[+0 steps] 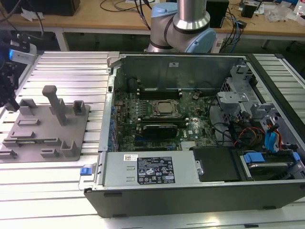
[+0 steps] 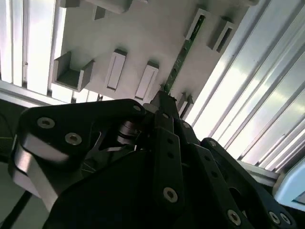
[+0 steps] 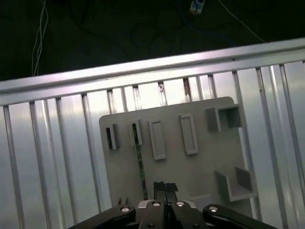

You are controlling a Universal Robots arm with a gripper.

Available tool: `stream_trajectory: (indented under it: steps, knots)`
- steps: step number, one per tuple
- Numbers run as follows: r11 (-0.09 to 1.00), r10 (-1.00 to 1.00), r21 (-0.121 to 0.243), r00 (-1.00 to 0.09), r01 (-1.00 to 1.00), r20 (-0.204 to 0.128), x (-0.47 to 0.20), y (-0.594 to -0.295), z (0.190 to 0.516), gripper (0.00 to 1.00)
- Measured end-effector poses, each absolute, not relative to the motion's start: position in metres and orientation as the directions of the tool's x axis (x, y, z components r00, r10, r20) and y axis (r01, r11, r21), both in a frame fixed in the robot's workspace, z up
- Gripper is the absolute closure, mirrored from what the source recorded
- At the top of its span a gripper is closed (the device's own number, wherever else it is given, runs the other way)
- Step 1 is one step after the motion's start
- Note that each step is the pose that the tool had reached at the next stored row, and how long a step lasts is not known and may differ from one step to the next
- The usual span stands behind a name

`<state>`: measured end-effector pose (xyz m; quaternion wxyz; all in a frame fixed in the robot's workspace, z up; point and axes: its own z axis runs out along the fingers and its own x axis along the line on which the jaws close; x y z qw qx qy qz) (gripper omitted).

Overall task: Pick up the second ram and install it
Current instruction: 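Pick up the second ram and move it above second insertion slot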

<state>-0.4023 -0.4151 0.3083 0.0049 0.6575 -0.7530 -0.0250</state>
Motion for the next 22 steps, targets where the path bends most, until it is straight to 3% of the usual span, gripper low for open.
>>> stream_trajectory:
  steps: [3,22]
  knots:
    - [0.047,-0.999,0.044,-0.048,-0.998,-0.025,-0.402,-0.415,0.307,0.92]
    - [0.046,-0.999,0.044,-0.047,-0.998,-0.025,-0.402,-0.427,0.268,0.92]
